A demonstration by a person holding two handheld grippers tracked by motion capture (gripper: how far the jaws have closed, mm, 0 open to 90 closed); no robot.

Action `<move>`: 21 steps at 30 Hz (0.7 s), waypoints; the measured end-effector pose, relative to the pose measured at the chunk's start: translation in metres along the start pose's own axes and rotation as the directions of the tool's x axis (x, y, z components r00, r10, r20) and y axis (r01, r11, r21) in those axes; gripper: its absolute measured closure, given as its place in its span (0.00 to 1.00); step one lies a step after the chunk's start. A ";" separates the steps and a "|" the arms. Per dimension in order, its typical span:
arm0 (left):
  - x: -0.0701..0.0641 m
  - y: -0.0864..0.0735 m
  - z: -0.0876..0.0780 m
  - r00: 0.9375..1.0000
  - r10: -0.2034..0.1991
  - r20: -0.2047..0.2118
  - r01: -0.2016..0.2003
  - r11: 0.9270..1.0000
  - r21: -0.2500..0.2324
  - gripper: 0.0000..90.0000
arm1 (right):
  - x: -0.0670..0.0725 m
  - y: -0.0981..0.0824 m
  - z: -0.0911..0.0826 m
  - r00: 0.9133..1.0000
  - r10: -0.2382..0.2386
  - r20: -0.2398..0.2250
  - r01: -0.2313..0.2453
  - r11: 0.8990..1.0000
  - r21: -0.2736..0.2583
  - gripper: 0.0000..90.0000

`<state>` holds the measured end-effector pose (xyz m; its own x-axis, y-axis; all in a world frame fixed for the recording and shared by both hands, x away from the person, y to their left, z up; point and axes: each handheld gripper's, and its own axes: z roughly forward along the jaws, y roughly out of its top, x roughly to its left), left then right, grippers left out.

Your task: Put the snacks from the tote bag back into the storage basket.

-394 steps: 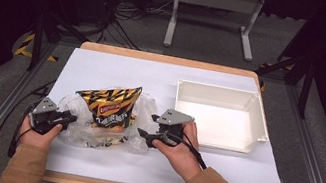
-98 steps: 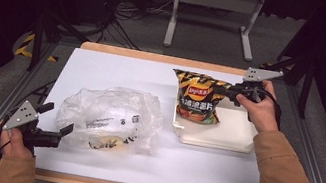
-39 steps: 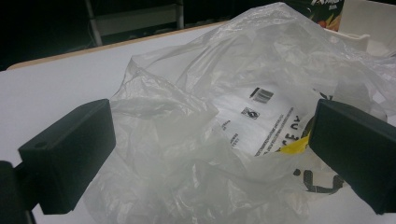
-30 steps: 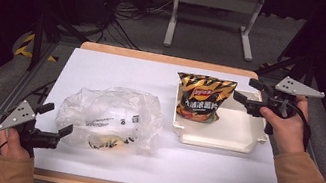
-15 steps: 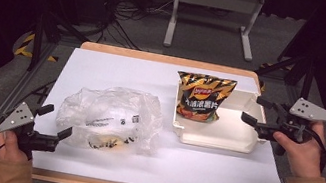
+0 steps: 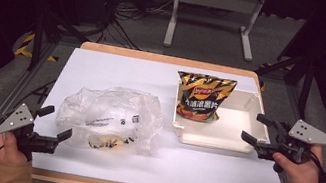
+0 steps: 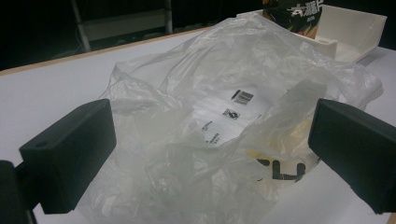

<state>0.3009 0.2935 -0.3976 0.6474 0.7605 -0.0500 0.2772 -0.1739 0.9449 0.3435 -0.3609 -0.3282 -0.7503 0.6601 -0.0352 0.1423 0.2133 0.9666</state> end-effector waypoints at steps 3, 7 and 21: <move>0.000 0.000 0.000 1.000 -0.002 -0.001 0.002 1.000 -0.004 0.02 | 0.004 -0.011 -0.001 1.000 -0.001 0.009 0.000 1.000 0.009 0.20; 0.000 0.000 0.000 1.000 0.000 0.003 0.000 1.000 -0.005 0.02 | 0.005 -0.024 -0.002 1.000 0.019 0.017 -0.019 1.000 0.013 0.19; 0.001 -0.005 0.001 1.000 0.001 0.001 -0.001 1.000 -0.017 0.02 | 0.011 -0.059 -0.002 0.998 0.064 0.027 -0.064 0.998 0.013 0.15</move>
<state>0.3011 0.2950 -0.4024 0.6488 0.7594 -0.0492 0.2646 -0.1645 0.9502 0.3253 -0.3676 -0.3850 -0.7220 0.6916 0.0199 0.1990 0.1800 0.9633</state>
